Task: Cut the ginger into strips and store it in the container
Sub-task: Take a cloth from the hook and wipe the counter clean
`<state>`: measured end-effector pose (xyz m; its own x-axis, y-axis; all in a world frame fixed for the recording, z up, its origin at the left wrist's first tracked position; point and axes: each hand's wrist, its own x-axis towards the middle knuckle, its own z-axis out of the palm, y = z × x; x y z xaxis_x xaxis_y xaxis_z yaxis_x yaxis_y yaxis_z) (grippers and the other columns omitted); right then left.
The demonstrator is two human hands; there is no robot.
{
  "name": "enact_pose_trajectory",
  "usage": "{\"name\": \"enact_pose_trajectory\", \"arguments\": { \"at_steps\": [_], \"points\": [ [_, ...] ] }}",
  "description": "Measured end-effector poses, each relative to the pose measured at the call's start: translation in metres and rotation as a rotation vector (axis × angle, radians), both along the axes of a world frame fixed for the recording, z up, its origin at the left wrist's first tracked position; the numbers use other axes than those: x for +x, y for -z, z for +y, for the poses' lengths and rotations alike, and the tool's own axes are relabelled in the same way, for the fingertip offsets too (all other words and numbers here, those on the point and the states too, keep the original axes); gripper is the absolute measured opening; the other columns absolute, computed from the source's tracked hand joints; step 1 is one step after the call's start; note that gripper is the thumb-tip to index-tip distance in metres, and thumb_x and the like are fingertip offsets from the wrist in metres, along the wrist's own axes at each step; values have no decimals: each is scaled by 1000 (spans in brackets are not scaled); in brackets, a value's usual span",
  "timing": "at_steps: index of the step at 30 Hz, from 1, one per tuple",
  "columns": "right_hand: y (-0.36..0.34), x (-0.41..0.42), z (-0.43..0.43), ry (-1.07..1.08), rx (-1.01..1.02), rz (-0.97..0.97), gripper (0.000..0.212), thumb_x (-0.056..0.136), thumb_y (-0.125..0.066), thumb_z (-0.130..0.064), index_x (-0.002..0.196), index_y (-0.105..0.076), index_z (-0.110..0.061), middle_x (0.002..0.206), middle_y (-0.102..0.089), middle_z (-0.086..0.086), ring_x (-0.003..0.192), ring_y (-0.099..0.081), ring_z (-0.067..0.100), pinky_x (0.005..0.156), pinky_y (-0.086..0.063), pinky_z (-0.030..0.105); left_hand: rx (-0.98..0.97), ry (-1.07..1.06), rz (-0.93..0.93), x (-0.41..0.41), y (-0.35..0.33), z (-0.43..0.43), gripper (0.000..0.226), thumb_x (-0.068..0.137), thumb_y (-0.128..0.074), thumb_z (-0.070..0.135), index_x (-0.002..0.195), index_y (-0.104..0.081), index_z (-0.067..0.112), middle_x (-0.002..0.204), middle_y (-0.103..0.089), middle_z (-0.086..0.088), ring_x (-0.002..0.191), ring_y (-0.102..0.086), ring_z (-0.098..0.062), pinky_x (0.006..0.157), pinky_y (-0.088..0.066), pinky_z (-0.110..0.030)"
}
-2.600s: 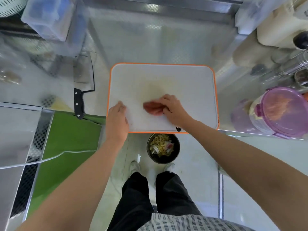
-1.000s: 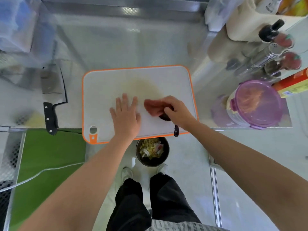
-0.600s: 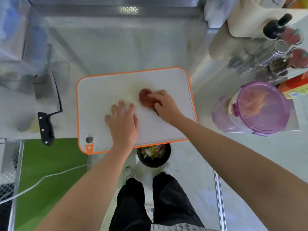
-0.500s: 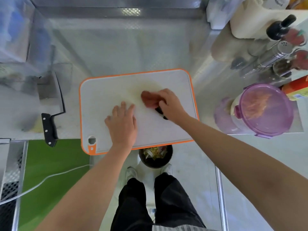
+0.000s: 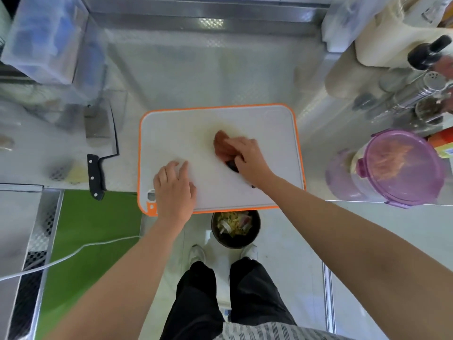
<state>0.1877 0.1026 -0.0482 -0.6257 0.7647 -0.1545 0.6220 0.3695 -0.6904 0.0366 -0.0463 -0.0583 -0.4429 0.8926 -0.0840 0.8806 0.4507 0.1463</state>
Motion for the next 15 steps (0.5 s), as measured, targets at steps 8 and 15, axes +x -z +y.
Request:
{"name": "enact_pose_trajectory", "arguments": {
  "at_steps": [8,15],
  "points": [
    [-7,20,-43,-149,-95,-3,52,67,-39,-4,107,-71,-8,105,-65,11,95,-51,25,89,-39,32,-59,39,-63,-3,-4,-7,47,89,-50,13,136,-47,8,138,-46,-15,118,-42,-38,91,-40,-48],
    [-8,46,-71,-78,-65,-1,53,68,-38,-7,110,-70,-11,105,-62,10,98,-48,27,91,-38,35,-19,80,-45,13,1,-36,50,84,-60,10,132,-49,5,136,-46,-22,120,-44,-42,97,-39,-50]
  ]
}}
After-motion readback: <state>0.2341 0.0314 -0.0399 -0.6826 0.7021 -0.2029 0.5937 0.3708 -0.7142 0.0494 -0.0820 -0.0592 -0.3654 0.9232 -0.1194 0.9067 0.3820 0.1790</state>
